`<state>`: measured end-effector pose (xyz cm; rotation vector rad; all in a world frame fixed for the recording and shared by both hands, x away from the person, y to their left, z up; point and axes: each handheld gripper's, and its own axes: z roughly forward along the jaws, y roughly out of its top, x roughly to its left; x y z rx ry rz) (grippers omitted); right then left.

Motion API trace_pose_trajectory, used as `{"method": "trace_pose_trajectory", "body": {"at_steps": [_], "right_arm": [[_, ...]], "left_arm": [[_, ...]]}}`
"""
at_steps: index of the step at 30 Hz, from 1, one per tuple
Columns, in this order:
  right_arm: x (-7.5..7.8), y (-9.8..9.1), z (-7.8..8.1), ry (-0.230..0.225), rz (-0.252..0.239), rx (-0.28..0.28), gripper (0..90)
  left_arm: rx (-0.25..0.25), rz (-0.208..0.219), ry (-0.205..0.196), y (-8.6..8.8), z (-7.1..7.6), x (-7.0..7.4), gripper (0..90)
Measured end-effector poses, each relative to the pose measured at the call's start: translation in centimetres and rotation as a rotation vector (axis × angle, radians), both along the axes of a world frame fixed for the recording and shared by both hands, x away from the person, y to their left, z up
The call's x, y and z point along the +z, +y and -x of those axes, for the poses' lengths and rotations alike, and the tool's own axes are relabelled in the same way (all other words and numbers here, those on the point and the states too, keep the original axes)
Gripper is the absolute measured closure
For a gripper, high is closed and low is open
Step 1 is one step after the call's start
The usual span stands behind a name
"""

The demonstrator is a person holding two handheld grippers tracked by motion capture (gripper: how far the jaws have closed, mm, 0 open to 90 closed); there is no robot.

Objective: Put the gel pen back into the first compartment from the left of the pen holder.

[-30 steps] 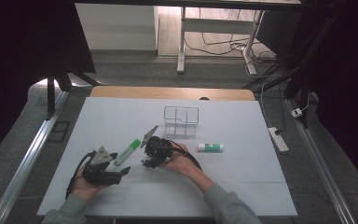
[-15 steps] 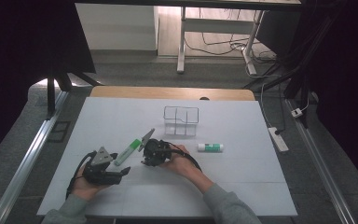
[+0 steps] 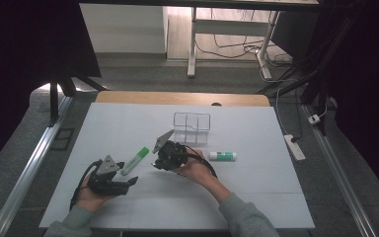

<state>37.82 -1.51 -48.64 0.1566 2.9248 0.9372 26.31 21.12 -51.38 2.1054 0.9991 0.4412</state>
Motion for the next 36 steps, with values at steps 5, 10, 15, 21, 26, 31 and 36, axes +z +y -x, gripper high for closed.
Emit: {"method": "trace_pose_trajectory", "body": {"at_steps": [5, 10, 15, 21, 26, 31, 36], "right_arm": [[1.7, -1.2, -0.1, -0.004, -0.082, -0.025, 80.1], [2.9, -2.3, -0.1, -0.012, -0.143, -0.060, 80.2], [3.8, -3.2, -0.2, -0.016, -0.193, -0.093, 80.1], [4.8, -4.1, -0.2, -0.022, -0.248, -0.111, 80.1], [5.8, -4.8, -0.2, -0.046, -0.290, -0.130, 80.1], [6.5, -5.5, -0.3, -0.061, -0.333, -0.150, 80.0], [6.9, -6.1, -0.4, -0.065, -0.366, -0.174, 80.0]], "left_arm": [[-0.002, -0.002, 0.002, 0.0, -0.1, 0.0, 25.4], [-0.002, -0.002, 0.001, 0.0, -0.1, 0.0, 25.4], [-0.001, -0.004, 0.000, 0.0, -0.2, -0.1, 25.4], [0.004, 0.001, -0.002, 0.0, -0.2, -0.1, 25.4], [0.005, 0.000, -0.003, 0.0, -0.2, -0.1, 25.4], [0.003, -0.005, -0.001, 0.0, -0.2, -0.1, 25.4], [0.003, -0.006, -0.001, -0.1, -0.2, -0.1, 25.4]]}}
